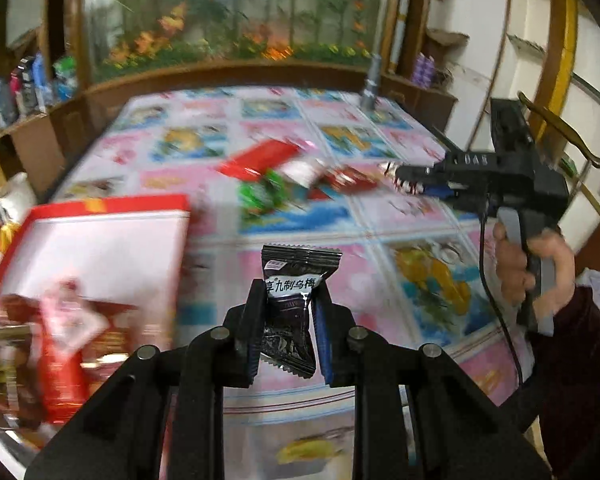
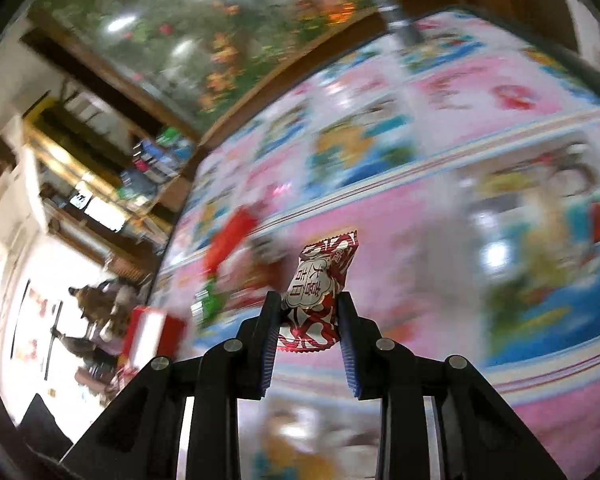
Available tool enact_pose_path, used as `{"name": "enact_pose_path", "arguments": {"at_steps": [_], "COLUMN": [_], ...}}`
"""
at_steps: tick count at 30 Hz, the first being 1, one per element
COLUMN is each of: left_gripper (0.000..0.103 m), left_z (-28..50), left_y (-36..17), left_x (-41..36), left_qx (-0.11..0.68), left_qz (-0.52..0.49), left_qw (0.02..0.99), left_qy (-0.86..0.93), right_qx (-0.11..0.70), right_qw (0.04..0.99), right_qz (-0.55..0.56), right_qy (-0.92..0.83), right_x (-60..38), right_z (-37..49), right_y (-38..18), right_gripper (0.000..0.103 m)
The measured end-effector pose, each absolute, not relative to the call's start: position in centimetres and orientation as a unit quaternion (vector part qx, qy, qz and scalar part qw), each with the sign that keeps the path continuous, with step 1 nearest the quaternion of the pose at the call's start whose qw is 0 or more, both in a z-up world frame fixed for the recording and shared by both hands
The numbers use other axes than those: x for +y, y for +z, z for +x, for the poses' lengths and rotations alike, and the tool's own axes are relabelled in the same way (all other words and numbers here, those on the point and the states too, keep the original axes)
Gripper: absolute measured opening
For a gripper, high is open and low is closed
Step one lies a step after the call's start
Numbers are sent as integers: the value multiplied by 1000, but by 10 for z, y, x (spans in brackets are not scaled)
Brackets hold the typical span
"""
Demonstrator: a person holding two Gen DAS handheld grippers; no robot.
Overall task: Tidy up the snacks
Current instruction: 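Carry both candies over the red-rimmed tray and open both grippers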
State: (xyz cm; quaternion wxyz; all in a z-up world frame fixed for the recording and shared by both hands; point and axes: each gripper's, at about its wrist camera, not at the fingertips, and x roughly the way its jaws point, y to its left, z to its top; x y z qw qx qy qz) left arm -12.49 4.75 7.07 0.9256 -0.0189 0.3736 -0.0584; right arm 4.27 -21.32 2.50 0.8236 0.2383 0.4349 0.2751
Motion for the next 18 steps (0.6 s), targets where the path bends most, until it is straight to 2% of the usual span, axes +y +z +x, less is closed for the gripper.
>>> {"name": "enact_pose_path", "arguments": {"at_steps": [8, 18], "left_gripper": [20, 20], "left_z": [-143, -157], "left_y": [90, 75], "left_x": [126, 206], "left_qx": [340, 350], "left_qz": [-53, -97], "left_qw": [939, 926], "left_qy": [19, 105], "right_qx": [429, 443], "right_qw": [785, 745], "right_qz": [215, 150], "right_qy": [392, 476], "right_x": [-93, 36], "right_z": [18, -15], "right_y": [32, 32], "right_gripper": [28, 28]}}
